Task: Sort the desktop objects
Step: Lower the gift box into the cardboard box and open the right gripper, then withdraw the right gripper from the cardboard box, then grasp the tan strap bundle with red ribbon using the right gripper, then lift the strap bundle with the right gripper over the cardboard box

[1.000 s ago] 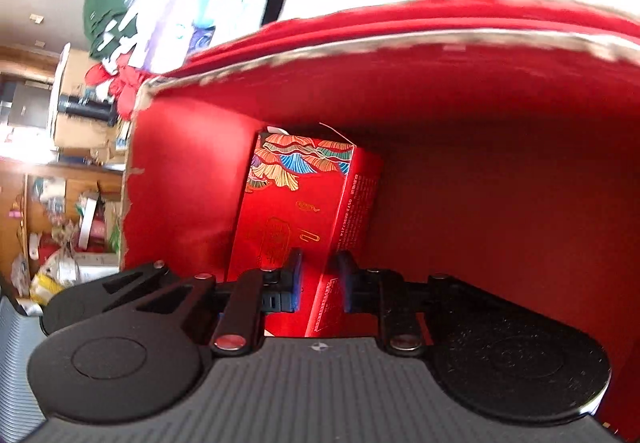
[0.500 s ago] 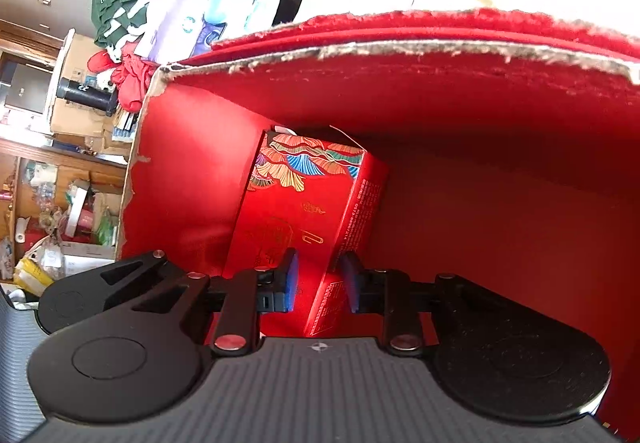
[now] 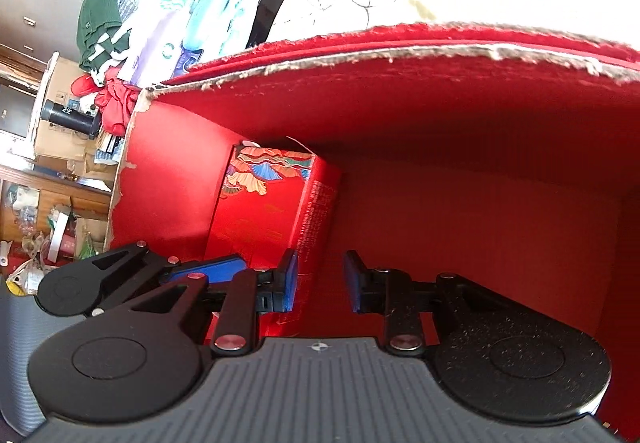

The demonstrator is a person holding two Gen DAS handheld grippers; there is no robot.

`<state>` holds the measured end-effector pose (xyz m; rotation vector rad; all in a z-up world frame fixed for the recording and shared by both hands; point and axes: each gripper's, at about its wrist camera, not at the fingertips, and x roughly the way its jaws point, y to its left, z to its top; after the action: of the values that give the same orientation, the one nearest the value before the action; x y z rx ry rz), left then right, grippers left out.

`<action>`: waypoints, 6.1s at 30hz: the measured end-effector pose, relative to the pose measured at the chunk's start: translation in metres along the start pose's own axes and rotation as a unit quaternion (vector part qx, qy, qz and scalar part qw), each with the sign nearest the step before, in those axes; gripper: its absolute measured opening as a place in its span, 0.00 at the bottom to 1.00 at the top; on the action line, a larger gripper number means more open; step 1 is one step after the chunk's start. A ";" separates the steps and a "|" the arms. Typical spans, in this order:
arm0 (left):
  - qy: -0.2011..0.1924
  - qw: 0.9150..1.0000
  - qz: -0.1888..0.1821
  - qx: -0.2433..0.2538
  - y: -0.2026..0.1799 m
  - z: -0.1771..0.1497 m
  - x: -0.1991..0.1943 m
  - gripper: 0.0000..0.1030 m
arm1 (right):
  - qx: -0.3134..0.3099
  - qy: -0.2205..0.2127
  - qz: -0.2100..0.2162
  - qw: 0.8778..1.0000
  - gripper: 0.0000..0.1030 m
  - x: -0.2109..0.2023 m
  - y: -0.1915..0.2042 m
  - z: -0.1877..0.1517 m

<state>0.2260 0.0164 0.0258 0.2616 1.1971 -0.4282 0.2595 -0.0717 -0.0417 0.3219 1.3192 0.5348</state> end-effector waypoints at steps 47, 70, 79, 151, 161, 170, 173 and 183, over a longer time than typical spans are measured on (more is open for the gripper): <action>-0.061 0.987 0.142 -0.042 -0.053 -0.028 -0.052 0.73 | 0.003 -0.168 -0.067 0.984 0.36 -0.111 -0.013 -0.091; -0.117 0.988 0.086 -0.059 -0.117 -0.099 -0.093 0.77 | -0.006 -0.225 0.027 0.974 0.36 -0.175 -0.048 -0.180; -0.073 0.996 -0.008 -0.054 -0.142 -0.132 -0.053 0.72 | 0.019 -0.167 0.037 0.985 0.36 -0.138 -0.079 -0.207; -0.090 0.985 -0.097 0.111 -0.263 -0.073 -0.028 0.53 | 0.124 -0.211 0.060 0.968 0.29 -0.218 -0.152 -0.228; -0.161 0.976 -0.068 0.127 -0.232 -0.035 -0.084 0.53 | 0.060 -0.253 0.069 0.963 0.29 -0.242 -0.107 -0.174; -0.179 0.978 -0.034 0.101 -0.157 -0.001 -0.099 0.53 | 0.027 -0.237 0.084 0.967 0.29 -0.216 -0.062 -0.105; -0.166 0.982 -0.026 0.091 -0.130 0.008 -0.090 0.53 | 0.030 -0.222 0.088 0.971 0.29 -0.193 -0.051 -0.085; -0.082 0.994 -0.023 0.061 -0.068 0.015 -0.028 0.52 | 0.069 -0.145 0.068 0.985 0.29 -0.109 -0.038 -0.051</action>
<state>0.1999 -0.0451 0.0594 0.2983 1.0183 -0.5541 0.2003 -0.1665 0.0165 0.5852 1.0585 0.4917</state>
